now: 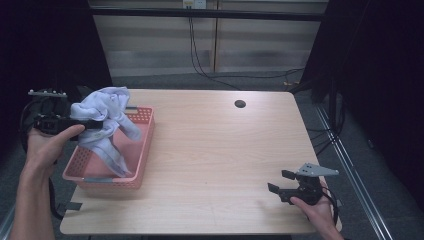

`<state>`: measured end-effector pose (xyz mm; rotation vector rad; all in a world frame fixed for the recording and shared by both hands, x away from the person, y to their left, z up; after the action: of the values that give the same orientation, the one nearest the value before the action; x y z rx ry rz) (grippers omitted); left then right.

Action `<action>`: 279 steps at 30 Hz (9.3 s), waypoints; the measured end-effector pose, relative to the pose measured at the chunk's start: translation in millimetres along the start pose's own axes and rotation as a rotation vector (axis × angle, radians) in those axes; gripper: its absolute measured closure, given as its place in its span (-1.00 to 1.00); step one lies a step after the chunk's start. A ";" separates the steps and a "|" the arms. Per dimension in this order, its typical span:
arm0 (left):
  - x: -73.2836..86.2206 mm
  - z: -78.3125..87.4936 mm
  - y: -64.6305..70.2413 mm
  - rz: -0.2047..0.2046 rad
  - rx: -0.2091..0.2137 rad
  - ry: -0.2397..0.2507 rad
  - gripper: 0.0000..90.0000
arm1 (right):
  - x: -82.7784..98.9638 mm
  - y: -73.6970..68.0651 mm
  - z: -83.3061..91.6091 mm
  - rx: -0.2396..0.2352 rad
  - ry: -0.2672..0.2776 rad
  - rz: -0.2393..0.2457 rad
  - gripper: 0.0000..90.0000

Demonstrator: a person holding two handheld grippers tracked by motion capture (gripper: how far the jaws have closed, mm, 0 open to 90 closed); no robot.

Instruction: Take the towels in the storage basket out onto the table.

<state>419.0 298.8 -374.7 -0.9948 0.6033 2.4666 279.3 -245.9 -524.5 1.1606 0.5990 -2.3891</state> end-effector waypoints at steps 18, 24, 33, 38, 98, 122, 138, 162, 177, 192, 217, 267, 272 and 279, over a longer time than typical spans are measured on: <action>-28.3 26.8 13.2 -0.053 -0.019 -0.019 0.12 | -0.5 -0.4 -0.2 -0.008 0.000 -0.003 -0.54; -40.8 35.8 17.2 -0.051 -0.030 -0.003 0.12 | -0.4 -0.3 0.2 -0.005 0.000 -0.005 -0.54; -60.6 46.8 30.3 -0.058 -0.033 0.031 0.12 | -0.5 -0.2 0.3 -0.006 0.000 -0.005 -0.54; -72.0 53.9 43.8 -0.072 -0.009 0.064 0.12 | -0.9 -0.2 -0.4 -0.006 0.001 0.002 -0.54; -2.6 -149.7 259.6 -0.309 0.380 -0.085 0.05 | -1.3 0.3 2.2 -0.008 0.001 0.010 -0.54; 92.1 -227.0 259.5 -0.298 0.435 -0.171 -0.36 | 0.3 -8.0 -2.9 -0.023 -0.020 0.032 -0.52; 86.4 -183.0 246.1 -0.282 0.377 -0.126 -0.65 | -11.9 -22.1 -6.9 -0.070 -0.008 0.023 -0.59; 106.0 -171.8 258.2 -0.332 0.356 0.012 -0.01 | -78.5 -101.5 -92.0 -0.291 -0.028 0.169 0.24; 87.4 -186.8 259.2 -0.289 0.399 0.056 0.93 | -84.0 -83.2 -77.8 -0.288 -0.003 0.109 0.63; 93.7 -192.2 268.7 -0.299 0.446 0.010 0.93 | -95.9 -81.4 -65.6 -0.310 0.049 0.110 0.18; 56.5 -135.2 231.5 -0.230 0.447 0.184 0.96 | -109.4 0.7 -38.6 -0.101 0.142 -0.036 0.95; 110.3 -186.6 211.8 -0.260 0.379 -0.025 0.00 | -11.2 -22.3 -80.3 -0.202 -0.207 0.007 0.04; 118.6 -193.3 203.9 -0.250 0.354 -0.052 0.64 | -8.4 -28.5 -94.0 -0.153 -0.193 0.124 0.04; 117.1 -174.3 196.7 -0.200 0.386 -0.017 0.86 | -3.8 -25.2 -87.5 -0.051 -0.201 0.220 0.66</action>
<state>334.3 69.3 -526.2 -0.8338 0.8866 2.0767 322.8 -177.1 -565.4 0.9007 0.4388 -2.2531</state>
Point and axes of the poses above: each handheld gripper's, and its own axes: z roughly backward along the jaws, x roughly out of its underside, y roughly to its right, the point moved 9 cm from there along -z, roughly forward along the jaws, and after that the axes turned 2 degrees about -z, right-handed, at the moved point
